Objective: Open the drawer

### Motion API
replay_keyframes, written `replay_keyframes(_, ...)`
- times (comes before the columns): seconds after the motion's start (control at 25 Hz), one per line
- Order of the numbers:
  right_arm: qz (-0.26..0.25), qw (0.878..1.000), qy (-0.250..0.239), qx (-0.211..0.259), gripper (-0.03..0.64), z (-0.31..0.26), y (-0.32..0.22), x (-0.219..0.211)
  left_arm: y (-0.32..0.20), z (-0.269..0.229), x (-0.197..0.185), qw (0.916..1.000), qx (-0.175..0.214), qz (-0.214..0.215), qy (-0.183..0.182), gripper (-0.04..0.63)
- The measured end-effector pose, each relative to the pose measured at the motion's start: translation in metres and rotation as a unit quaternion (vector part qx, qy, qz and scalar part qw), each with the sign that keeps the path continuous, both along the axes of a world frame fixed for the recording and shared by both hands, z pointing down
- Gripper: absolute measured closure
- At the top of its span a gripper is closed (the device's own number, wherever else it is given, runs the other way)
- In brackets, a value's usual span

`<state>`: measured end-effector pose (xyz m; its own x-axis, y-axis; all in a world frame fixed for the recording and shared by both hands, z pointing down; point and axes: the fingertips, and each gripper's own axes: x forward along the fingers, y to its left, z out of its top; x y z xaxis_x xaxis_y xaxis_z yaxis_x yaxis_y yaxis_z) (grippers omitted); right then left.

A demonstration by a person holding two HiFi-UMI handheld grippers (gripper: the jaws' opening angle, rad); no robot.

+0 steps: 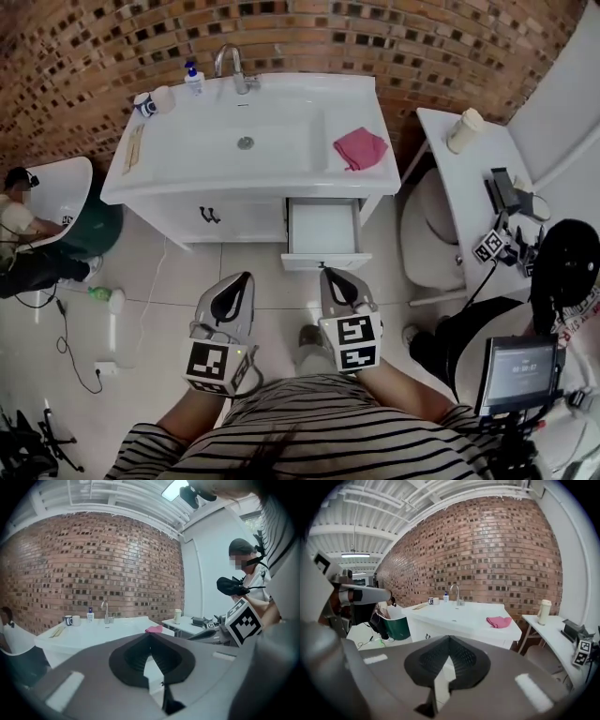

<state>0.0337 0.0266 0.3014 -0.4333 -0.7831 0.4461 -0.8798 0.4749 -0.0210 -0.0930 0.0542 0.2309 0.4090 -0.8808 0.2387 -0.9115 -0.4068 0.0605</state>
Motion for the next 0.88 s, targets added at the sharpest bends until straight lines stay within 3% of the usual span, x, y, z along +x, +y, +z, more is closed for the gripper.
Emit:
replay_keyframes(0.24,0.013,0.999,0.006,0.031,0.614,-0.037,0.088,-0.023,0.086,-0.027,-0.015,0.9994,0.027,0.021,0.009,0.58)
replay_keyframes(0.52,0.038,0.999,0.003,0.037,0.615,-0.065,0.217,-0.051,0.203,-0.031,-0.044,0.9985,0.024,0.047,0.016,0.58)
replay_keyframes(0.88,0.009,0.998,0.017,0.064,0.615,-0.092,0.282,-0.064,0.268,-0.042,-0.043,0.9983,0.033,0.041,0.025,0.58)
